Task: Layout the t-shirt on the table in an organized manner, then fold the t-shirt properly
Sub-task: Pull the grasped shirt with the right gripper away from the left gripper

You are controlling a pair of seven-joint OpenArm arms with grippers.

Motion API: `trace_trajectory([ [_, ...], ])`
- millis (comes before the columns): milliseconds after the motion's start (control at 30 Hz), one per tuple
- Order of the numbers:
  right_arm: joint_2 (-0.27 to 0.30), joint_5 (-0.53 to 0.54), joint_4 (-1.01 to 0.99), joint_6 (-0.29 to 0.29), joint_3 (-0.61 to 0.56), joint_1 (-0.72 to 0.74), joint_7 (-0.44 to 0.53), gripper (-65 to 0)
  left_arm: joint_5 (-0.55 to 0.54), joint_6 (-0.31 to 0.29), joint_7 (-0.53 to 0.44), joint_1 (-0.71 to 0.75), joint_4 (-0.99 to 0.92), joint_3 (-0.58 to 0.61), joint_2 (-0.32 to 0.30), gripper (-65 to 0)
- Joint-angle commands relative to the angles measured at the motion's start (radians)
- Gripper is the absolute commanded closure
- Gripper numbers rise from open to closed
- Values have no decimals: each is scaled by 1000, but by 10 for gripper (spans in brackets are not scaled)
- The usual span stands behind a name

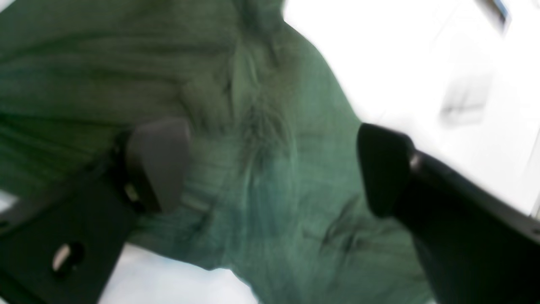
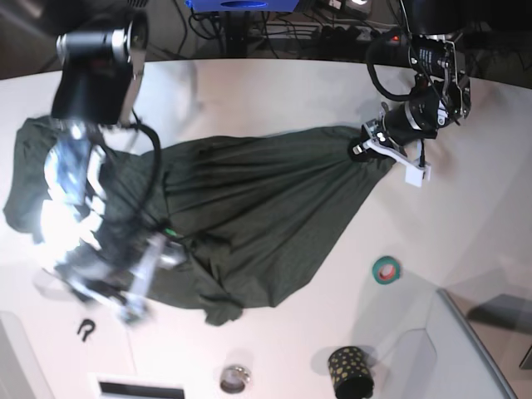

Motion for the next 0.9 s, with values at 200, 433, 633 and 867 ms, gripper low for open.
trace_trajectory([
  [200,-36,391,158,-8,687,-170,-89,-578,-15,-8,-7,-1,18,-4,-24,0],
  [433,-27,651,-1,-165,999,-178,-190,-539,-15,-8,-7,-3,20,76,-57,0],
  [633,20,649,-168,-185,997,-173,-69,-530,-15,-7,-7,-1,63,99,-57,0],
  [867,40,655,-233,-185,1046,-201,-69,-530,-15,58,-7,1,110,99,-57,0],
])
